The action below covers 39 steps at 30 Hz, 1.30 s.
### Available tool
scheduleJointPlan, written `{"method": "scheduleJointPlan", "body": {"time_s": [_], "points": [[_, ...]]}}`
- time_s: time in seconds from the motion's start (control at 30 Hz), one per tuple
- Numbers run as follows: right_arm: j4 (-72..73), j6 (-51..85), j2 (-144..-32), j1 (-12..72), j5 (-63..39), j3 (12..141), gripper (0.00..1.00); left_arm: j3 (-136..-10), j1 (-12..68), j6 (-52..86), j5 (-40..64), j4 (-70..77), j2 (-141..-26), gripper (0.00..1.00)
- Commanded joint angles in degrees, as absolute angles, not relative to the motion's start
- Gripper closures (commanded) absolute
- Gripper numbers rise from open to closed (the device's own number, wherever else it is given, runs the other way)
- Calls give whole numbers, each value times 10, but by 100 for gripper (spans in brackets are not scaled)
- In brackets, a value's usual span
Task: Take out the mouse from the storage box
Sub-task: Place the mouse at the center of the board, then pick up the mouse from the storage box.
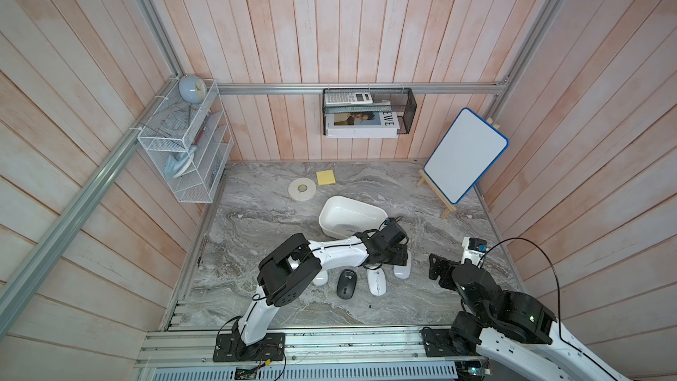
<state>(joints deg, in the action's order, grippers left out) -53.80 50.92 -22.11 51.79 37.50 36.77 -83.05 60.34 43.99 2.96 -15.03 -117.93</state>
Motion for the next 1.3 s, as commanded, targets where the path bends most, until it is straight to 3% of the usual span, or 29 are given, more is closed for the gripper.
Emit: {"method": "scheduleJointPlan", "body": {"time_s": [0.0, 0.3, 0.57, 0.8, 1.07, 1.27], "points": [[-541, 508, -237, 514, 393, 364, 6, -855, 613, 409, -10, -192, -1131, 27], [-558, 499, -318, 501, 427, 405, 6, -731, 580, 467, -91, -185, -981, 22], [-409, 442, -423, 450, 311, 395, 5, -578, 446, 535, -115, -175, -879, 20], [-290, 368, -617, 372, 148, 457, 5, -567, 371, 538, -85, -135, -910, 20], [-267, 328, -828, 371, 113, 571, 5, -625, 327, 525, -44, -132, -1004, 36], [-309, 283, -945, 370, 74, 636, 5, -686, 313, 494, -29, -143, -1060, 42]]}}
